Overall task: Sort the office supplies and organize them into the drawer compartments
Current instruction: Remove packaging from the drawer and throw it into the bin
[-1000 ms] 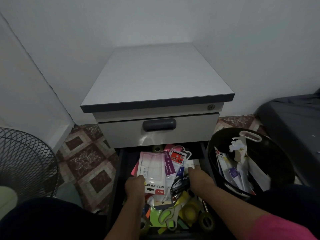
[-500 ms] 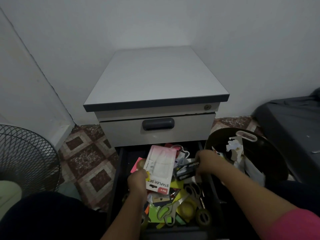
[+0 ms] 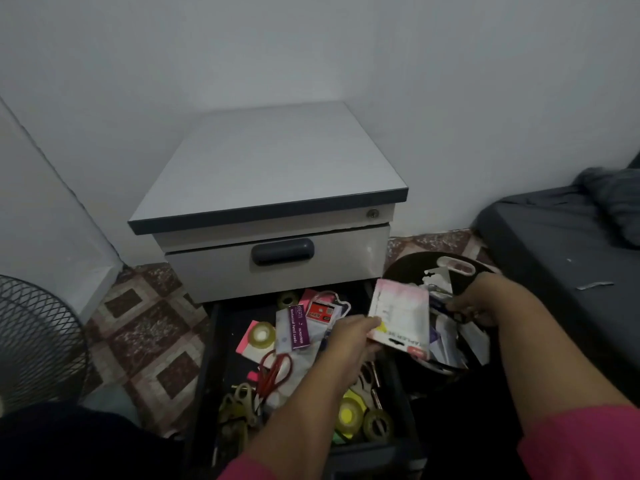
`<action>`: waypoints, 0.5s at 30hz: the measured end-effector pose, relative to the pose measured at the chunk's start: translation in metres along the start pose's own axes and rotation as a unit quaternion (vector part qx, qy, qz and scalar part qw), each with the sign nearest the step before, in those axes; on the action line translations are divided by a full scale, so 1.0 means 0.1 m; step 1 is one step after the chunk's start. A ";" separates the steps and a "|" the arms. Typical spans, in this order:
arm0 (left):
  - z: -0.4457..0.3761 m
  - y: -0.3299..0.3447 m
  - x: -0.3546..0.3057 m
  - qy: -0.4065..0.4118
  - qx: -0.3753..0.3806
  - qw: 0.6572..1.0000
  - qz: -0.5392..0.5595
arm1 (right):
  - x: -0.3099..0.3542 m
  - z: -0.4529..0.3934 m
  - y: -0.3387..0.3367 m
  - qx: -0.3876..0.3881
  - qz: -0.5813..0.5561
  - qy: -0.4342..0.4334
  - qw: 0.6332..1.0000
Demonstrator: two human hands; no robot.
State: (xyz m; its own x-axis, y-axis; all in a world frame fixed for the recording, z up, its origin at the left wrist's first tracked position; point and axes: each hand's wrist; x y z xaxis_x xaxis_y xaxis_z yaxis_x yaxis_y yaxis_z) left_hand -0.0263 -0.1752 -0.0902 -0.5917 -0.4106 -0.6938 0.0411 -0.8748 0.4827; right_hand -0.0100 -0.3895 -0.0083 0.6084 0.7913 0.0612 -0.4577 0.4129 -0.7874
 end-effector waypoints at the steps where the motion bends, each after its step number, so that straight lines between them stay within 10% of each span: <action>1: -0.01 0.07 0.00 -0.010 0.014 1.000 -0.010 | 0.02 -0.01 0.01 0.004 -0.004 -0.003 1.000; 10: -0.12 -0.65 -0.13 0.060 -0.081 0.992 -0.075 | 0.40 -0.08 0.24 0.046 -0.100 -0.085 0.990; 15: -0.19 -1.37 -0.04 0.180 -0.175 0.905 -0.343 | 0.88 0.07 0.59 0.106 -0.184 -0.145 0.966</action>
State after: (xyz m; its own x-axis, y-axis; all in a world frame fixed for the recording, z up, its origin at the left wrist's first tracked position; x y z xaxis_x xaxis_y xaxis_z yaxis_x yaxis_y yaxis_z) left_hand -0.0141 -0.0587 -0.1639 -0.2766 0.2588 -0.9255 0.0523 -0.9576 -0.2834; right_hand 0.0119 -0.2919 -0.0453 0.5618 0.6540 0.5066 -0.3866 0.7489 -0.5382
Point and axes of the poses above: each hand's wrist, its own z-axis away from the middle knuckle, its own y-axis out of the palm, x = y × z, and after that the axes turned 14 degrees about z, right-handed
